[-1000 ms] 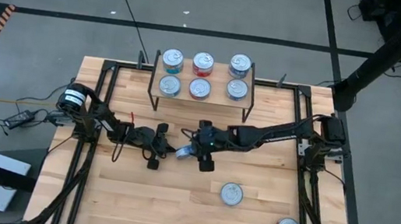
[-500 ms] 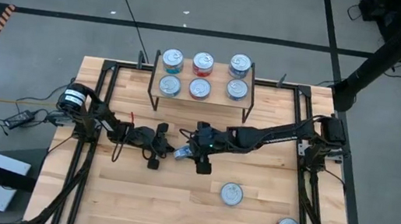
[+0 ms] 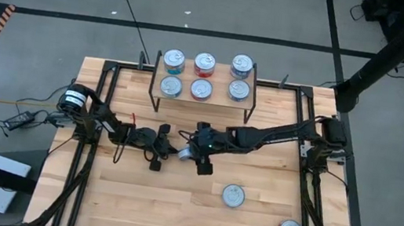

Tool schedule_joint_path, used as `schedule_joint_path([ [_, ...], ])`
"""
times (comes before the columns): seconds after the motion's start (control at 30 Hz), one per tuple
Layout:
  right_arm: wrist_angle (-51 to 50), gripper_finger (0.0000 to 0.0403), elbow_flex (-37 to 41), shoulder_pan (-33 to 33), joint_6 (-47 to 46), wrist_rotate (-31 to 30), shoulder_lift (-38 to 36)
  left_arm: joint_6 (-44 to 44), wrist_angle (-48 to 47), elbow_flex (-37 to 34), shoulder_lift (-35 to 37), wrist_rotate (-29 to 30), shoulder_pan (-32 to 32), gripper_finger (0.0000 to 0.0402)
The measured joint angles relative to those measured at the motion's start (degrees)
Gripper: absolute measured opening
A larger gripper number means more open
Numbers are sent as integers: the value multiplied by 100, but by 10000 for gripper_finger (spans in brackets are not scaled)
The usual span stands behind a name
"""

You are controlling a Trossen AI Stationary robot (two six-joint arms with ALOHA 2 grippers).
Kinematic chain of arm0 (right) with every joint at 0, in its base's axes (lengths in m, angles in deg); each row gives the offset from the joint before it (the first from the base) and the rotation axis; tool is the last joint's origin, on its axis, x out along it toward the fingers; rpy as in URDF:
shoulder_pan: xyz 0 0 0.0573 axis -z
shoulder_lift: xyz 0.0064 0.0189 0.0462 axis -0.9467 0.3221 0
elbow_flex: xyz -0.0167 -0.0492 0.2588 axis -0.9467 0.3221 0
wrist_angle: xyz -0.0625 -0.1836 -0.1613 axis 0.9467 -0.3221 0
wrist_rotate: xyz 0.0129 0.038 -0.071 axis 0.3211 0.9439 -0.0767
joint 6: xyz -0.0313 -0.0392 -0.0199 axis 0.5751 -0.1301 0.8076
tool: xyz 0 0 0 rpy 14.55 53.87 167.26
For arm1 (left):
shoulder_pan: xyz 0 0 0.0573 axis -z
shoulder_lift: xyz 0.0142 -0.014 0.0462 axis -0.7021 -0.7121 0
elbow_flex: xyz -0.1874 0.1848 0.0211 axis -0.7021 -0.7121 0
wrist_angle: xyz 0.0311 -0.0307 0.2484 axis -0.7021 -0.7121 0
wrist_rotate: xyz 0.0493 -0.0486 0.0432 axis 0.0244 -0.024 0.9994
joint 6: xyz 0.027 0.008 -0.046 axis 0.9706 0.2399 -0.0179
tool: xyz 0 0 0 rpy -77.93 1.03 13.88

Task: Stack canned seafood by type on shelf
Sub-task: Stack the blue tuna can on top of the other blue tuna can on the shelf

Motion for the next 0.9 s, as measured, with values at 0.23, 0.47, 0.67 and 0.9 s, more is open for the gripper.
schedule_joint_path([
  [0.23,-61,280,-16,-2,150,-125,293,2,-62,9,0,-1,0,5],
  [0.47,-53,275,-20,92,258,-97,420,2,-122,11,0,-1,0,5],
  [0.67,-73,257,-16,145,248,-15,442,2,-124,11,0,-2,0,5],
  [0.9,-147,185,-16,145,236,167,442,2,-129,11,0,-2,0,5],
])
